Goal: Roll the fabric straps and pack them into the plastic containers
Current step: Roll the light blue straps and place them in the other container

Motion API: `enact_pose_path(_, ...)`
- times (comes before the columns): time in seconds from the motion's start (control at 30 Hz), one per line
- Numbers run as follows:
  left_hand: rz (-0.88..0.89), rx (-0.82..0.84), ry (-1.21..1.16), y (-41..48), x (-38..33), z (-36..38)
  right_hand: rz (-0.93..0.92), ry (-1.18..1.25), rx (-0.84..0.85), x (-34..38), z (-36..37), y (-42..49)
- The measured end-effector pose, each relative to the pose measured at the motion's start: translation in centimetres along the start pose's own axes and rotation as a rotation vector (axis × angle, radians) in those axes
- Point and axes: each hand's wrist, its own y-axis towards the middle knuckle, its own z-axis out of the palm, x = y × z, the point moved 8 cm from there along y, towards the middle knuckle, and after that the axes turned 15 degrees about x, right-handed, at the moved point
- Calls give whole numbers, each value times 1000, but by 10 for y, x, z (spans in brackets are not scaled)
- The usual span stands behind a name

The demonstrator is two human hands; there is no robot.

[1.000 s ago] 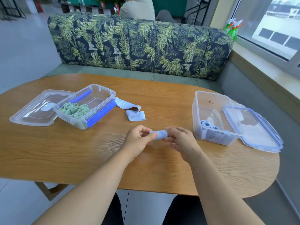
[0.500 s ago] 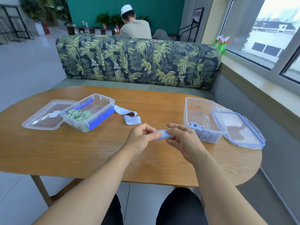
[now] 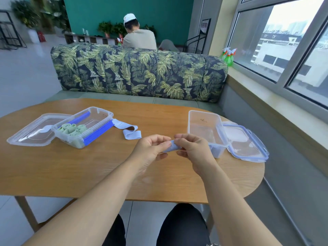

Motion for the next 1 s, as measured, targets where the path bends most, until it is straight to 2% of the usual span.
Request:
enact_pose_path(0.1,13,-36,21,6,-2,8,-12,-95,-37,5,-12,-7)
enact_pose_path(0.2,-5,-42,5,14,2,18,-16,-90,-28,7,-23,-11)
enact_pose_path(0.37,-2,-12,79,33,8,31,-14,-67,-7,5,-50,-16)
enact_pose_path(0.57,47,58,139,69,8,55,8,-186,-15,18,-86,-1)
enact_pose_path(0.7,80,60,220,103,-3,73,-25,-400,-36,50,-115,18)
enact_pose_path(0.87,125,3,347,139,-8,87,47,-679,-86,64,-154,43)
enact_pose_path(1.0,103,-26,715,149,4,89,165,-927,-71,60,-181,63)
